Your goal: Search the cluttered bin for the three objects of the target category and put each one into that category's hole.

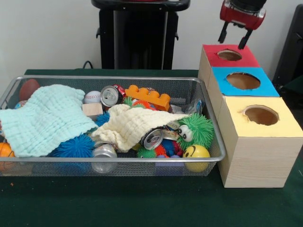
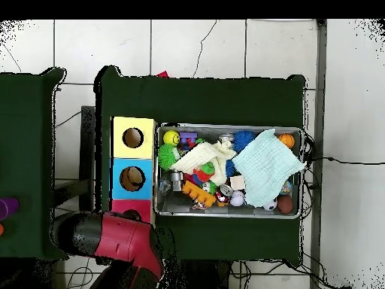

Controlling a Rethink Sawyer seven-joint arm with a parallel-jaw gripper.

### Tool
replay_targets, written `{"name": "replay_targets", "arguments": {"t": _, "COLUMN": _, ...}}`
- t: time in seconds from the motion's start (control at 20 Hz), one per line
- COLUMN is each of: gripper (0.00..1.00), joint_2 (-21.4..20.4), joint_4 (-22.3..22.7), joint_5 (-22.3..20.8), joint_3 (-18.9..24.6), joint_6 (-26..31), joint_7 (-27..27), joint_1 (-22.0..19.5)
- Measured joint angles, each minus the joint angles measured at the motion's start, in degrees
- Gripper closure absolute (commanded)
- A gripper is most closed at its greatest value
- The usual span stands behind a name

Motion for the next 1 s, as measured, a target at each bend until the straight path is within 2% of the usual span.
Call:
{"name": "replay_targets", "arguments": {"t": 0.15, "gripper": 0.0, "joint_2": -2.6, "joint_4": -3.4, "joint_5": 0.0, "joint_3": -1.6, "joint_6": 7.4, "joint_7": 0.1, "joint_1": 0.3}}
{"name": "replay_targets", "arguments": {"t": 0.45, "gripper": 0.0, "joint_2": -5.3, "joint_4": -6.0, "joint_5": 0.5, "joint_3": -2.4, "joint_6": 9.5, "joint_7": 0.2, "joint_1": -0.1}}
{"name": "replay_targets", "arguments": {"t": 0.65, "gripper": 0.0, "joint_2": -5.8, "joint_4": -6.2, "joint_5": 1.6, "joint_3": -1.7, "joint_6": 6.5, "joint_7": 0.2, "joint_1": -3.0}}
{"name": "replay_targets", "arguments": {"t": 0.9, "gripper": 0.0, "joint_2": -5.1, "joint_4": -6.0, "joint_5": 2.1, "joint_3": 1.4, "joint_6": -1.7, "joint_7": 0.2, "joint_1": -9.1}}
{"name": "replay_targets", "arguments": {"t": 1.0, "gripper": 0.0, "joint_2": -4.3, "joint_4": -6.0, "joint_5": 2.1, "joint_3": 3.6, "joint_6": -6.6, "joint_7": 0.2, "joint_1": -12.7}}
